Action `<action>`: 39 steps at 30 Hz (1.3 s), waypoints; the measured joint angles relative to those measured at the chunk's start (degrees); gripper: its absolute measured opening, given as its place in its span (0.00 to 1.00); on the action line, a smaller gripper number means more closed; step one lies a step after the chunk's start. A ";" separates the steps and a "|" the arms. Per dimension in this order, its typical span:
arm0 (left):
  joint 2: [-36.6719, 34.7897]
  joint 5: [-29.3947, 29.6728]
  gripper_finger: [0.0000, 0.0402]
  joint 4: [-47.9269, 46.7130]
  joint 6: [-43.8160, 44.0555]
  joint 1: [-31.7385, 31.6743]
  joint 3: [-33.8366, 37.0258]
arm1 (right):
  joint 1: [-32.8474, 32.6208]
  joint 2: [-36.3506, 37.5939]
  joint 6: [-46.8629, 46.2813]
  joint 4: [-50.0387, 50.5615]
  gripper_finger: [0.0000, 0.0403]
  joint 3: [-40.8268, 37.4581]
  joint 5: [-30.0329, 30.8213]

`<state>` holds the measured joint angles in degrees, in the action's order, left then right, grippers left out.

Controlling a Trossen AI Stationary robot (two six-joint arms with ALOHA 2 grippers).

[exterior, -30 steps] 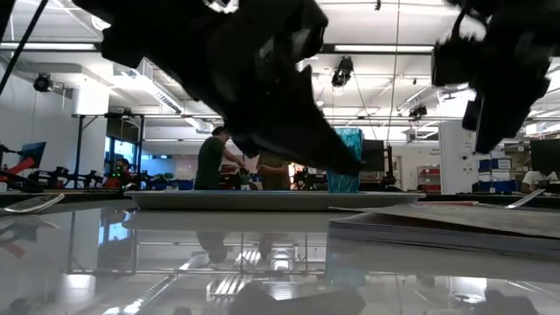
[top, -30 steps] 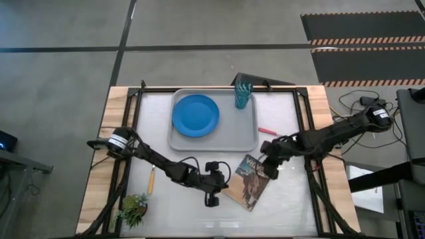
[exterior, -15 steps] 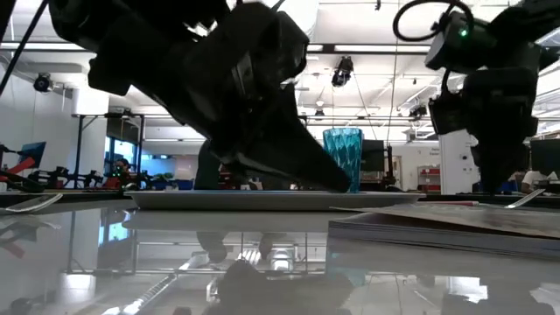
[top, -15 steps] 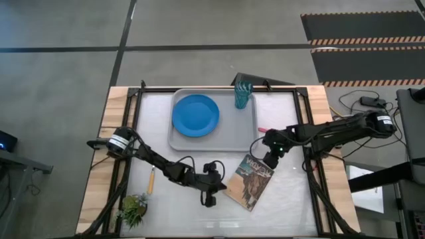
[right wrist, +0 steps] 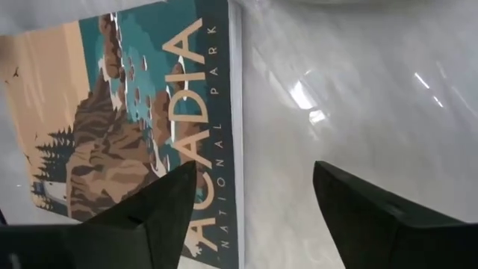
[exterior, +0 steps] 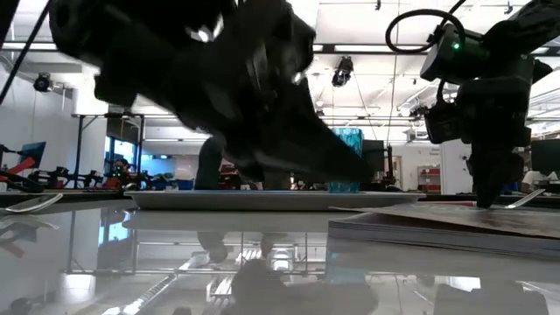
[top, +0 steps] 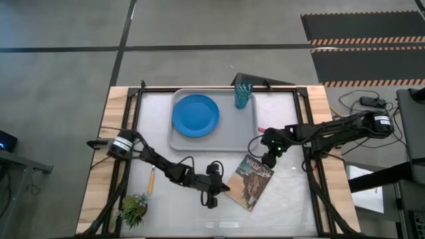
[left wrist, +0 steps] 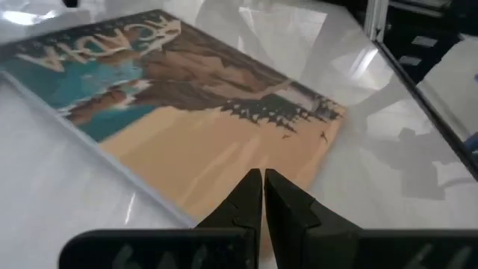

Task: Pick and place plate/cup/fork/spoon on tray
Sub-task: Adjust the brown book

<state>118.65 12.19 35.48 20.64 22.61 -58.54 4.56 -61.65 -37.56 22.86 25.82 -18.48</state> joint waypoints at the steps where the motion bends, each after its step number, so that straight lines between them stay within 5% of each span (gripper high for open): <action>1: 1.18 -0.58 0.00 1.73 0.04 -0.04 -0.02 | 0.00 -0.23 0.04 -0.18 0.65 0.00 0.02; 24: 2.19 -0.81 0.00 0.05 3.52 -0.22 0.20 | 0.07 -6.75 2.55 -9.79 0.67 -2.18 -3.24; 39: 2.19 -0.08 0.00 0.01 3.54 -0.19 0.20 | -0.11 -17.84 0.28 -41.51 0.64 -5.51 -25.04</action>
<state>120.84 12.11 35.49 24.18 22.41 -58.35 4.45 -79.49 -37.28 -18.65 20.31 -43.52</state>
